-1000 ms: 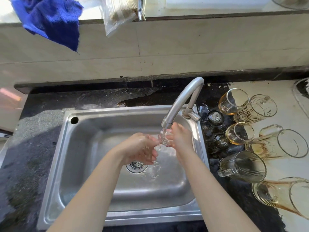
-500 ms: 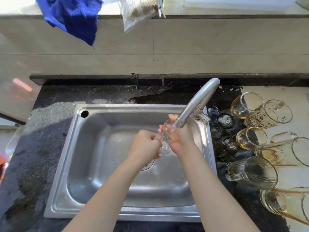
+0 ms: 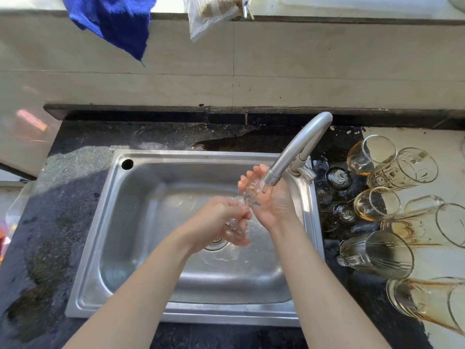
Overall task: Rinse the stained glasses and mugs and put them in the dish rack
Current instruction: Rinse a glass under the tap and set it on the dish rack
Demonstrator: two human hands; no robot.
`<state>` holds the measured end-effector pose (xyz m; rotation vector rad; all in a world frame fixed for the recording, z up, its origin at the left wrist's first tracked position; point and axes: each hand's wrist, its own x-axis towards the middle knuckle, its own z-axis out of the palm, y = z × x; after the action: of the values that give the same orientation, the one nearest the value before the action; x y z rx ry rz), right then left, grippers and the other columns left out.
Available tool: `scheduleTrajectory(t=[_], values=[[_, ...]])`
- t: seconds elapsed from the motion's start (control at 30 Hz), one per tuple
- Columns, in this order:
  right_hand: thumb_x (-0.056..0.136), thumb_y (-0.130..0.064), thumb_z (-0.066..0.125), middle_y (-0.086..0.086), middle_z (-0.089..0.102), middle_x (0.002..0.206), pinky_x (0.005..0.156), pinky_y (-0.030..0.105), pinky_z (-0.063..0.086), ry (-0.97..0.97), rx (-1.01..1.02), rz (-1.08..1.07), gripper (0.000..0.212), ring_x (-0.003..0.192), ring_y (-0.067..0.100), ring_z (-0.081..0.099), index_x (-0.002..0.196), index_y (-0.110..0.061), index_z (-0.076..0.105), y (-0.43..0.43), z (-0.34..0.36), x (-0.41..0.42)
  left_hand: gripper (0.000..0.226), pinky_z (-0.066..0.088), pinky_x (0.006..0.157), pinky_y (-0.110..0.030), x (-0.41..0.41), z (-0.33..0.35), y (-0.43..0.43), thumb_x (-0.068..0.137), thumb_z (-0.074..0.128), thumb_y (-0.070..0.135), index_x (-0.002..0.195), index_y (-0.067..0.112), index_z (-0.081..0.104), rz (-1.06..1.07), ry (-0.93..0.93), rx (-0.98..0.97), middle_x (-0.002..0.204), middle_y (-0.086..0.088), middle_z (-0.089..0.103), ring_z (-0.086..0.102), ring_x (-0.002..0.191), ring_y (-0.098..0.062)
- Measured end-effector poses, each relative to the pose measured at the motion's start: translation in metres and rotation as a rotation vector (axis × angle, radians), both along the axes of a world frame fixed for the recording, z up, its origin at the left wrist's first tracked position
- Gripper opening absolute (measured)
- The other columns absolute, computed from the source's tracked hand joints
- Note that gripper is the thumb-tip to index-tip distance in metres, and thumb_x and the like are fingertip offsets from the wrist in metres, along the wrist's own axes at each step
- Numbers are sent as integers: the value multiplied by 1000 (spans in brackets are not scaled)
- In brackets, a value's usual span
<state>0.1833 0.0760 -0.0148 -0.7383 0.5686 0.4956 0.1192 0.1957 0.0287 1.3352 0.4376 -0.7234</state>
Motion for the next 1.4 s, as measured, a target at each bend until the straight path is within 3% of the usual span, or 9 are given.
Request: scheduleTrajectory(t=[0.13, 0.27, 0.43, 0.53, 0.77, 0.93, 1.03, 1.27, 1.4], values=[[87, -4, 59, -7, 55, 50, 60, 30, 43, -228, -698, 191, 30, 58, 17, 52, 59, -15, 55, -1, 1, 3, 28, 47, 49, -17, -1, -16, -7, 96, 48, 11, 71, 7, 60, -152, -227, 610, 45, 2, 55, 58, 42, -9], [88, -8, 54, 5, 44, 52, 55, 43, 41, -468, -1215, 263, 35, 58, 34, 46, 55, -11, 42, -5, -5, -5, 27, 48, 63, -34, -6, -33, -8, 94, 50, 19, 74, 6, 63, -270, -426, 910, 59, -5, 58, 60, 70, -28], [88, -17, 62, 30, 61, 74, 63, 45, 49, -493, -1100, 316, 31, 61, 32, 53, 75, 11, 57, -13, 0, -6, 24, 46, 71, -44, -11, -38, -1, 95, 48, 25, 80, 11, 59, -307, -545, 987, 73, -8, 65, 57, 81, -34], [87, -32, 68, 13, 71, 68, 75, 43, 52, -443, -917, 541, 37, 67, 27, 67, 68, 0, 67, -22, 18, 3, 21, 45, 70, -44, -10, -38, 2, 96, 46, 25, 84, 12, 57, -387, -638, 1053, 80, -9, 67, 57, 83, -36], [86, -35, 70, 0, 44, 44, 57, 36, 45, -434, -939, 463, 54, 52, 21, 47, 35, -24, 56, -16, 25, 4, 39, 37, 50, -20, -7, -32, -2, 97, 52, 15, 59, 23, 49, -188, -361, 633, 50, 6, 49, 56, 48, -11], [85, -17, 68, 9, 36, 56, 54, 31, 33, -261, -620, 132, 29, 53, 23, 29, 66, -5, 50, -19, 5, 3, 36, 48, 51, -17, -6, -28, -5, 99, 46, 21, 66, 9, 51, -39, -99, 101, 45, 3, 39, 51, 41, -12], [94, -13, 53, 19, 46, 67, 60, 40, 38, -377, -784, 225, 21, 63, 31, 35, 76, -3, 49, -17, -2, 1, 32, 55, 61, -23, -2, -26, -7, 101, 42, 26, 78, 8, 55, 37, 44, -107, 48, 4, 39, 52, 46, -13], [98, -19, 39, 0, 57, 94, 67, 27, 36, -471, -1168, 663, 24, 85, 15, 52, 107, -7, 58, -34, -3, -4, 22, 53, 62, -26, 10, -45, -29, 100, 49, 19, 82, 6, 53, -135, 38, 273, 46, 2, 52, 64, 46, -13], [93, -21, 48, 0, 67, 101, 74, 28, 41, -447, -1384, 664, 22, 97, 21, 60, 104, -14, 66, -56, 3, -4, 19, 57, 69, -31, 21, -48, -37, 96, 57, 20, 89, 3, 54, 77, 201, 101, 56, -4, 50, 66, 52, -18]])
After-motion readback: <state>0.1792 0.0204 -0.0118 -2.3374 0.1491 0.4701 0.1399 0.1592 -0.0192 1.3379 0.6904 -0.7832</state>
